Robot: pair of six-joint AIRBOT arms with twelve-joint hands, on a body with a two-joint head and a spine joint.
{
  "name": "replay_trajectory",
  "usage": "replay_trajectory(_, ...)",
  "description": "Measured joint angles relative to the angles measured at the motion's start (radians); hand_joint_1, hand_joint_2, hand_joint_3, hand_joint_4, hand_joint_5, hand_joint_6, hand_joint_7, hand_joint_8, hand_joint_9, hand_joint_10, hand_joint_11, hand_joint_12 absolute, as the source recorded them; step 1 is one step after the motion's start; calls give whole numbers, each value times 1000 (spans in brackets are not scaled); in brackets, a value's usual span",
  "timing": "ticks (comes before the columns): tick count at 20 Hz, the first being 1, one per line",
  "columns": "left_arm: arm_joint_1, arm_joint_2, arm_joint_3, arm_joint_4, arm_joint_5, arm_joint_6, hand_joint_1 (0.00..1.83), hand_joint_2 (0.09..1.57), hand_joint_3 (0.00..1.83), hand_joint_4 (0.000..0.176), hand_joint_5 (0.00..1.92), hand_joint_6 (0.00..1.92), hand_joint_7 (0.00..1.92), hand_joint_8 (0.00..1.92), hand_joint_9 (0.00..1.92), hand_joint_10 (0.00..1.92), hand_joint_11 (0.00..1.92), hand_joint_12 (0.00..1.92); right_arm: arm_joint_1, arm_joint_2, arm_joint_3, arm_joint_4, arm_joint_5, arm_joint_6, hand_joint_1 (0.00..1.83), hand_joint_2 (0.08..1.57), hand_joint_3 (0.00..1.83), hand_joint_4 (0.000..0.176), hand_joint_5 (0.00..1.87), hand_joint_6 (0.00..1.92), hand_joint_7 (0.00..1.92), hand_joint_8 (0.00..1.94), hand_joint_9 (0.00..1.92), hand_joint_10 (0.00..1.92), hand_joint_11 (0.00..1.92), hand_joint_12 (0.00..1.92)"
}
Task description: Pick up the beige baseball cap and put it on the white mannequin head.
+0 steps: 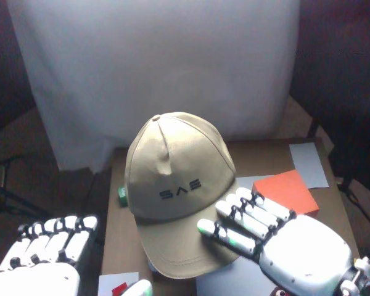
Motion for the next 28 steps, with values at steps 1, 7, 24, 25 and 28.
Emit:
replay_trajectory(1,-16,0,-25,-15,-15,11,0,1143,0,0,65,2,58,1,29,0,0,154,-13,6,-16,-38,10,-1,302,1047,0,159,0,0,0,0,0,0,0,0)
replay_trajectory(7,-156,0,-100,-169,-67,182,0,1142,0,0,76,2,73,3,40,2,0,240,-2,139,-107,-117,16,33,268,1056,1,157,0,0,0,0,0,0,0,0)
replay_trajectory(24,-586,-44,-179,-460,-114,475,1030,1083,1,0,756,1909,924,1914,1048,1918,1118,1919,387,705,-410,377,-767,-20,974,1055,0,0,874,1919,1013,1939,1193,1921,1493,1921)
replay_trajectory(25,-580,-58,-167,-444,-113,465,1061,1086,1,0,877,1919,1013,1920,1136,1920,1211,1921,381,708,-412,454,-760,-64,989,1054,0,0,1002,1921,1115,1941,1291,1921,1581,1921)
replay_trajectory(28,-557,-65,-164,-414,-114,431,1085,1098,4,0,1278,1921,1372,1921,1411,1921,1505,1921,380,708,-418,659,-758,-254,957,1146,0,136,1268,1921,1492,1941,1670,1921,1837,1921)
